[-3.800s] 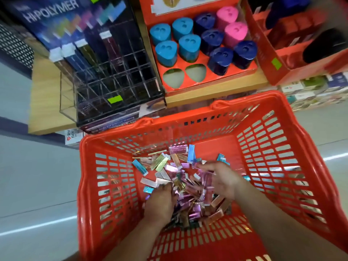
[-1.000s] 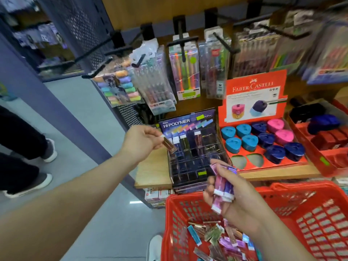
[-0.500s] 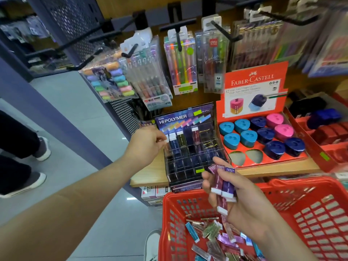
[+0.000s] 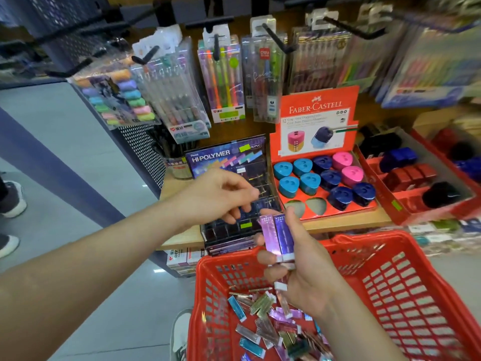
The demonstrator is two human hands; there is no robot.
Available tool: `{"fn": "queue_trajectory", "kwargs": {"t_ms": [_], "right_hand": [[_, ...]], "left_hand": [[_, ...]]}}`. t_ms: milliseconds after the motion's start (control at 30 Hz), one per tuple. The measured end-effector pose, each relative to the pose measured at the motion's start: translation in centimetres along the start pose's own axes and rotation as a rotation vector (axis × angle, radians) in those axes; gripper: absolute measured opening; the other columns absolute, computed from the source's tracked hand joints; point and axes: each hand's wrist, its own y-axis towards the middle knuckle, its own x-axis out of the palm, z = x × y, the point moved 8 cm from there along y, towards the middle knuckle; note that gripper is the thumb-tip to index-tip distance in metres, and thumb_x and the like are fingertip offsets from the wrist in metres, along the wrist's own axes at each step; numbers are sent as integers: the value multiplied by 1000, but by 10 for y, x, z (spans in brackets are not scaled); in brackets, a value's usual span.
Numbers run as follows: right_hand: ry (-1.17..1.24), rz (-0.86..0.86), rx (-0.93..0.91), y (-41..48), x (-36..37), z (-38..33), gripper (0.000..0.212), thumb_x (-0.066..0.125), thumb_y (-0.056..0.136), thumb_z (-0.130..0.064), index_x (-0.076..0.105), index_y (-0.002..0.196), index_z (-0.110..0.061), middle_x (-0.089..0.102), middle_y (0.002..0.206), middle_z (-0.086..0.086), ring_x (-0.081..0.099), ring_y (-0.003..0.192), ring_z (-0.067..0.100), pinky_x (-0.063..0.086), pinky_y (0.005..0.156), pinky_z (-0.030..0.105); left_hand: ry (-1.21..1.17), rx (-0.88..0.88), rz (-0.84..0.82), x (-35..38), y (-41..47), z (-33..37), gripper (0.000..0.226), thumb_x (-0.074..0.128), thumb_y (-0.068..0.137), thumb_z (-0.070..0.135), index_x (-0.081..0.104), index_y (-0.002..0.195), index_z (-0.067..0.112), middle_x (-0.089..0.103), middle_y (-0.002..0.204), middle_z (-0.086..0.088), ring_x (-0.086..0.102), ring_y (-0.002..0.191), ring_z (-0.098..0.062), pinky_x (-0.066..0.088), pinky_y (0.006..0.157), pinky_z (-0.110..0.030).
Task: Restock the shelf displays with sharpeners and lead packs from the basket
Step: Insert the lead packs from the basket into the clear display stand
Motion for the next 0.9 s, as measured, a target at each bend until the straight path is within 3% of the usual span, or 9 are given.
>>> {"fn": "queue_trajectory", "kwargs": {"t_ms": [67, 200, 333, 500, 600, 667, 800, 900], "right_hand": [[-42, 12, -3, -3, 0, -2, 55, 57, 82, -54, 67, 111, -8, 63, 78, 11, 49, 47, 13, 31, 34, 18], [-130, -22, -56, -8, 6, -10, 45, 62, 79, -40, 64, 116, -14, 67, 75, 10, 58, 51, 17, 35, 35, 20], [-174, 0, -93, -10, 7, -15, 38, 62, 78, -37, 66, 111, -17, 70, 78, 8, 64, 53, 19, 39, 36, 20], [-91, 81, -75, -7, -3, -11, 22, 61, 91, -28, 66, 109, -19, 75, 99, 12, 72, 65, 24, 43, 38, 19], [21, 85, -103, -5, -8, -13, 16, 65, 87, -22, 65, 102, -17, 73, 91, 12, 70, 62, 19, 39, 35, 18], [32, 77, -151, -1, -8, -18, 24, 70, 77, -17, 64, 101, -16, 68, 83, 7, 65, 58, 14, 38, 36, 17], [-3, 82, -211, 12, -7, -24, 44, 73, 69, -9, 59, 110, -11, 60, 75, 4, 54, 56, 11, 35, 37, 15], [-100, 56, -226, 18, 0, -26, 36, 73, 69, -16, 61, 103, -12, 58, 70, 3, 49, 53, 9, 32, 36, 16]], "left_hand": [[-13, 35, -101, 19, -6, 9, 15, 68, 85, 23, 71, 93, 11, 68, 74, 0, 59, 64, -11, 55, 60, -23], [9, 68, -79, 18, -3, 7, 10, 80, 74, 16, 75, 82, 12, 70, 74, -11, 60, 64, -11, 55, 65, -29], [-20, 21, -135, 19, -7, 0, 18, 83, 69, 16, 71, 81, 9, 67, 72, -10, 61, 63, -13, 54, 62, -23], [-253, -55, -119, 15, -12, -12, 18, 76, 74, 1, 65, 88, 5, 66, 68, -11, 61, 55, -15, 55, 56, -23], [-349, -66, -28, 10, -13, -22, 14, 71, 79, -1, 71, 91, 6, 69, 69, -11, 66, 60, -15, 57, 59, -20], [-338, -75, -37, 13, -14, -28, 10, 71, 79, 1, 70, 87, 4, 70, 70, -11, 68, 63, -15, 57, 62, -21], [-124, -19, -19, 17, -15, -27, 12, 79, 74, 13, 72, 83, 10, 72, 73, -9, 66, 67, -14, 56, 73, -31], [-72, 44, -69, 25, -13, -19, 25, 79, 77, 15, 67, 99, 20, 72, 74, -7, 64, 66, -14, 54, 69, -34]]}}
